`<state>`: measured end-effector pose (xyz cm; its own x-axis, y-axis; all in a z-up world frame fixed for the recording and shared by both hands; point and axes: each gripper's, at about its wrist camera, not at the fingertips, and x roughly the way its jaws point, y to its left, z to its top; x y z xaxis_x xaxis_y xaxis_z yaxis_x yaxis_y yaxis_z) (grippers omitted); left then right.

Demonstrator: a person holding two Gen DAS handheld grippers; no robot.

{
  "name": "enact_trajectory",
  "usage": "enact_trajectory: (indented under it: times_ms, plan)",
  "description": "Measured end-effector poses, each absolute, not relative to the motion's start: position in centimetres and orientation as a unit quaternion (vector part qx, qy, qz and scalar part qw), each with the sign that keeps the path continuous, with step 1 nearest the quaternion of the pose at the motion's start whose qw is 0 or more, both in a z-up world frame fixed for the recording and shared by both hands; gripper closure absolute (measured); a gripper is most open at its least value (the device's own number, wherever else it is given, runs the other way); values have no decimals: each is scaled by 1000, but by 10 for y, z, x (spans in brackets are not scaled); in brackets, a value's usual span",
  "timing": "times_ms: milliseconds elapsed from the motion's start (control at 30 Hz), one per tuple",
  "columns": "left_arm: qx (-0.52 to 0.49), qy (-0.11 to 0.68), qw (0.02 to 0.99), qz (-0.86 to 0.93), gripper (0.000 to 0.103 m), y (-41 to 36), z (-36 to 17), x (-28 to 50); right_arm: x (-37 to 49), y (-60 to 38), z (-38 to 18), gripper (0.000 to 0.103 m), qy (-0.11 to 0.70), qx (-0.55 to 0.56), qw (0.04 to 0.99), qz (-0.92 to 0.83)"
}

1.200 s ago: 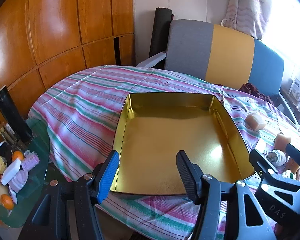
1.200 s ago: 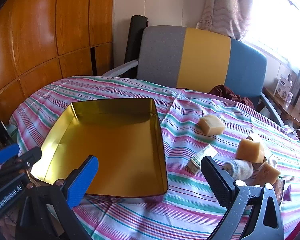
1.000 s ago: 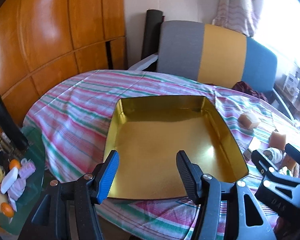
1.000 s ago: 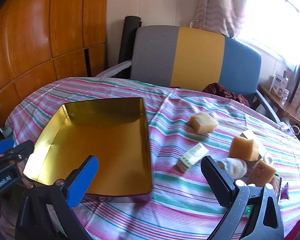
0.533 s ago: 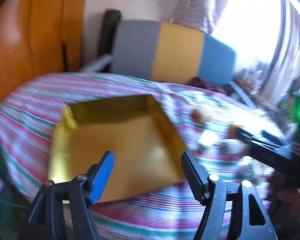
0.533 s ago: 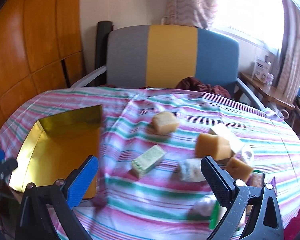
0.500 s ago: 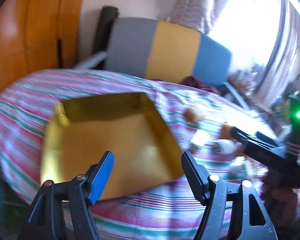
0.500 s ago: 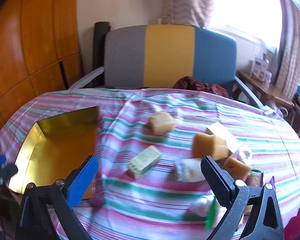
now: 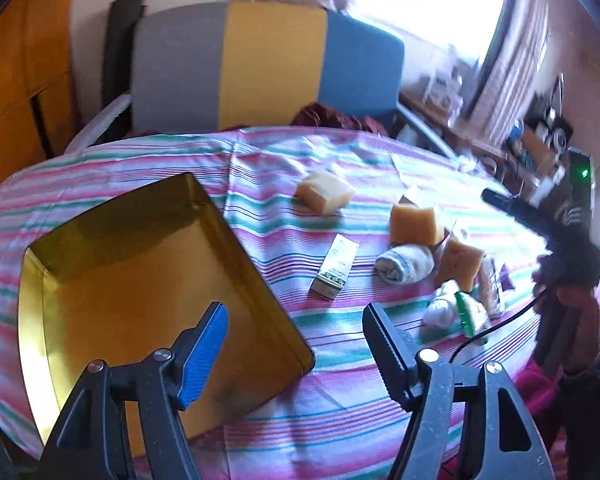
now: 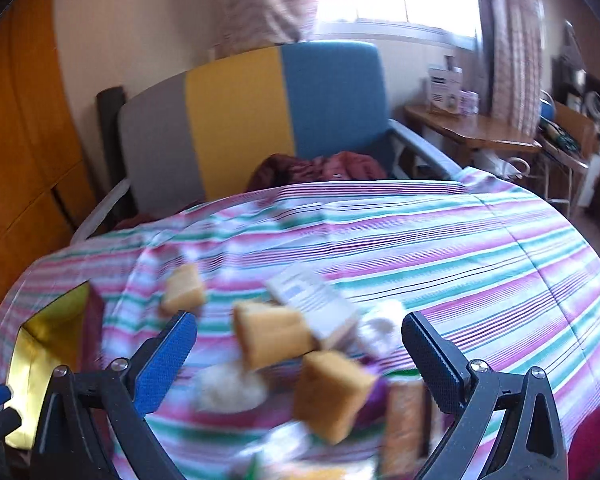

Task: Organize objects
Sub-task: 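Reach the left gripper to the white-green medicine box and grasp it, then drop the medicine box into the gold tray while the right gripper grasps the snack bag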

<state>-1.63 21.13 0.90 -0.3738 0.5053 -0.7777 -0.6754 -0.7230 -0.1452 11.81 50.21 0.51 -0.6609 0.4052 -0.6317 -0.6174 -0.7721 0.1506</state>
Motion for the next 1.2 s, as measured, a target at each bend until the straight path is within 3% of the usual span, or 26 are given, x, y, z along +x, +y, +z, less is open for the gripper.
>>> enact_trajectory:
  times_ms: [233,600,633,667,733,1200]
  plan:
    - [-448,173,392,785,34,273,-13,-29,138,543,-9,0,287,-266,285,875]
    - [-477,269,389,741,44,345,-72,-56,143,550,-9,0,326,-258,256,873]
    - [-480,276,386,738,48,349,-77,-58,143,551,-9,0,328,-257,254,873]
    - [-482,280,386,735,60,353,-81,-59,144,552,-9,0,332,-256,252,872]
    - [-489,278,394,727,74,357,-86,-58,143,553,-11,0,338,-258,246,871]
    - [-439,184,409,778,74,288,-40,-13,123,540,-24,0,317,-318,200,871]
